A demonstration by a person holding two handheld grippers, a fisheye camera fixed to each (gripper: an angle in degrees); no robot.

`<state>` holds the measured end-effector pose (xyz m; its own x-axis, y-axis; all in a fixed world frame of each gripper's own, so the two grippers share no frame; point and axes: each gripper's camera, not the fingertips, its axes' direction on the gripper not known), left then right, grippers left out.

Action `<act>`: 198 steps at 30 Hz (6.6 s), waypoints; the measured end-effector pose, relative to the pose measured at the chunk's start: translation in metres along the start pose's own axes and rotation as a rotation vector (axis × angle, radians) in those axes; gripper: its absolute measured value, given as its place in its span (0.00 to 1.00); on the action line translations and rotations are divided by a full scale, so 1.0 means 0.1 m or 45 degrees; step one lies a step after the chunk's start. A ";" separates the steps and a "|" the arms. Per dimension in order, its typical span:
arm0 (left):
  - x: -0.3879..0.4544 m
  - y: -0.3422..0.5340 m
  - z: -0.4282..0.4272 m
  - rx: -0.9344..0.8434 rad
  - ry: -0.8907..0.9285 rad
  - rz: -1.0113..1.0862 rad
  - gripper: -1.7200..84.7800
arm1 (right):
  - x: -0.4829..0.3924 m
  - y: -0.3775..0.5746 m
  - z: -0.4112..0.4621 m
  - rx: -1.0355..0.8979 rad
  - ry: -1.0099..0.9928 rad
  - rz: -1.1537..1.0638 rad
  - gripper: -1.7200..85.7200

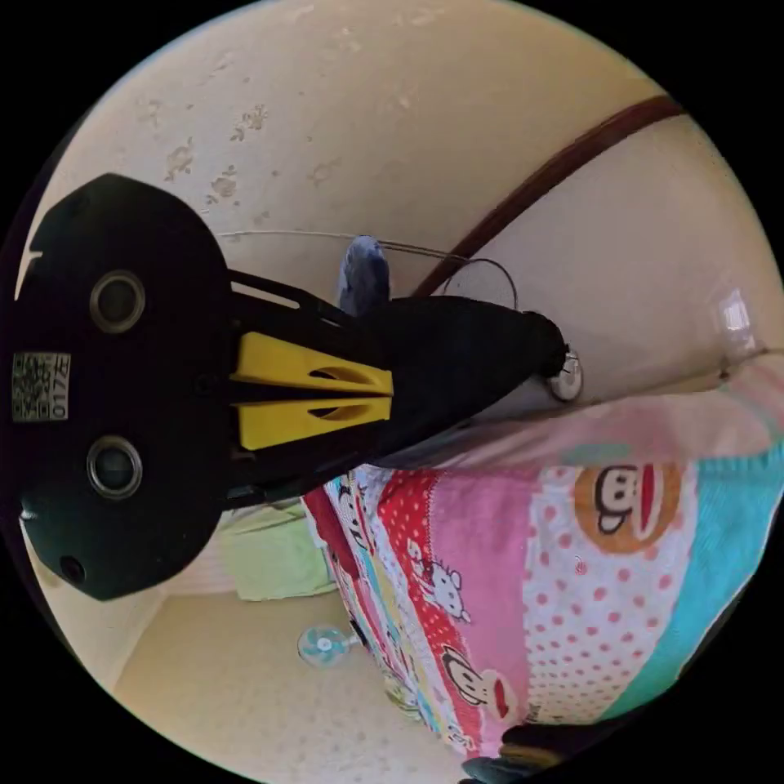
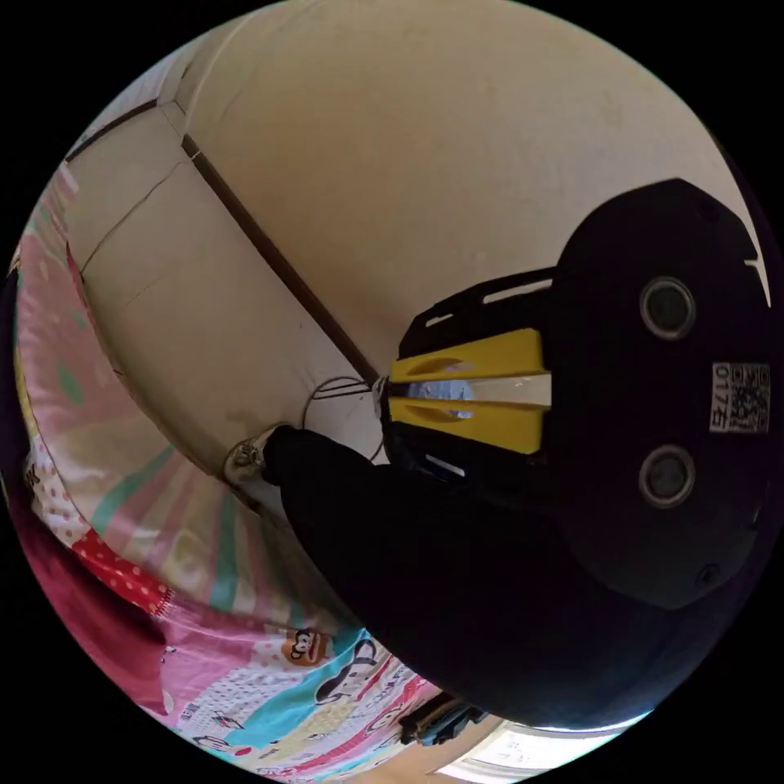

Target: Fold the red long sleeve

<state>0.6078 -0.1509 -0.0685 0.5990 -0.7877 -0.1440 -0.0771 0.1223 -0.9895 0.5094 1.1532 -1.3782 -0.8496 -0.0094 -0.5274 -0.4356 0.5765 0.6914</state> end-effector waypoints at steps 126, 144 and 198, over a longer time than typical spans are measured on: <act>0.54 5.15 1.49 1.658 0.977 2.211 0.02 | -0.30 6.23 -2.74 2.310 -1.118 -1.358 0.06; 1.92 0.47 3.19 1.048 -0.301 1.131 0.12 | -3.26 0.55 -1.33 0.745 -0.009 -1.132 0.14; 0.60 1.91 2.82 0.731 -0.387 0.714 0.08 | 0.84 -0.77 -5.47 0.889 -0.143 -0.516 0.08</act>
<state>0.8539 -0.0044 -0.2622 0.7872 -0.3333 -0.5190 -0.0592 0.7967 -0.6015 0.3087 0.6615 -1.2053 -0.6144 -0.2659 -0.7429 -0.3854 0.9227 -0.0116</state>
